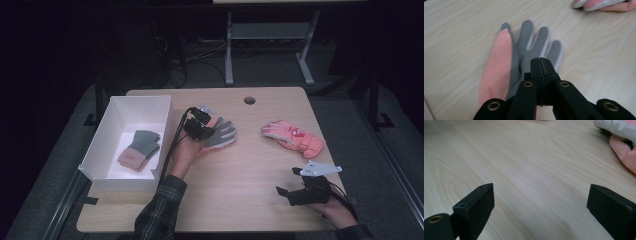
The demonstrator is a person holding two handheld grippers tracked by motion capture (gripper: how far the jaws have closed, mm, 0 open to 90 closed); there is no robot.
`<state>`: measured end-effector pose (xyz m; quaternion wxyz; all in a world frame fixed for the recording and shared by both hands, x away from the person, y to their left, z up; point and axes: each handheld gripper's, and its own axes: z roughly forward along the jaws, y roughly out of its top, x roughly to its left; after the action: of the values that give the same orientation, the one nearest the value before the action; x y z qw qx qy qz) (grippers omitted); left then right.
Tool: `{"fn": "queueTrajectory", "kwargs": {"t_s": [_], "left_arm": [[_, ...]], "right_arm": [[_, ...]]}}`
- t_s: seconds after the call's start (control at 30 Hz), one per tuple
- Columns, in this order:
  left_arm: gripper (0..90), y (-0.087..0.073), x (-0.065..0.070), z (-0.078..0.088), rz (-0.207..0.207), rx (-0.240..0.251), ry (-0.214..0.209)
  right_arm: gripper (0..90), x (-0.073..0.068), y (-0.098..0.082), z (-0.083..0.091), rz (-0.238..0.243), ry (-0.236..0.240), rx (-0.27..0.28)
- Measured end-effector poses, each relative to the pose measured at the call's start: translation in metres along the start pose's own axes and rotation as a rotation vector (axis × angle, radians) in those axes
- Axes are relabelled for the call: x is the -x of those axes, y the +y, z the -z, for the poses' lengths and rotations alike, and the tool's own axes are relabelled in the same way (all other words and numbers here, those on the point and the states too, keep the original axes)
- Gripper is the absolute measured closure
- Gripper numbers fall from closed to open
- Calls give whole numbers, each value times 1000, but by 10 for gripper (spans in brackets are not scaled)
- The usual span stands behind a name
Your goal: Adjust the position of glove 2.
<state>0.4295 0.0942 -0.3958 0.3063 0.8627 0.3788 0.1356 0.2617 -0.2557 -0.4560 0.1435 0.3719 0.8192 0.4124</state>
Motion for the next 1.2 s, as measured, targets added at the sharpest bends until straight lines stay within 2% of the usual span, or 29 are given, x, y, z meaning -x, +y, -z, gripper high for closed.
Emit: {"fn": "queueTrajectory", "kwargs": {"t_s": [0.13, 0.27, 0.53, 0.73, 0.8, 0.93, 1.2], "left_arm": [[898, -4, -5, -13, 17, -19, 23], [898, -9, -8, -22, 11, -39, 36], [899, -17, -11, -33, 44, -58, 3], [899, -19, -6, -30, 38, -59, -26], [899, -20, -4, -29, 47, -60, -46], [900, -21, 5, -27, 27, -68, -74], [900, -21, 26, -23, -47, -95, -110]], "right_arm": [[72, 0, -1, 0, -9, 0, -6], [73, 1, -1, 1, -9, -4, -3], [73, 1, -1, 0, -11, -2, -8], [72, 1, -1, 0, -7, -3, -4], [72, 1, -1, 0, -7, -3, -4], [73, 1, -1, 0, -10, -5, -7], [72, 1, -1, 0, -7, -8, -8]]}}
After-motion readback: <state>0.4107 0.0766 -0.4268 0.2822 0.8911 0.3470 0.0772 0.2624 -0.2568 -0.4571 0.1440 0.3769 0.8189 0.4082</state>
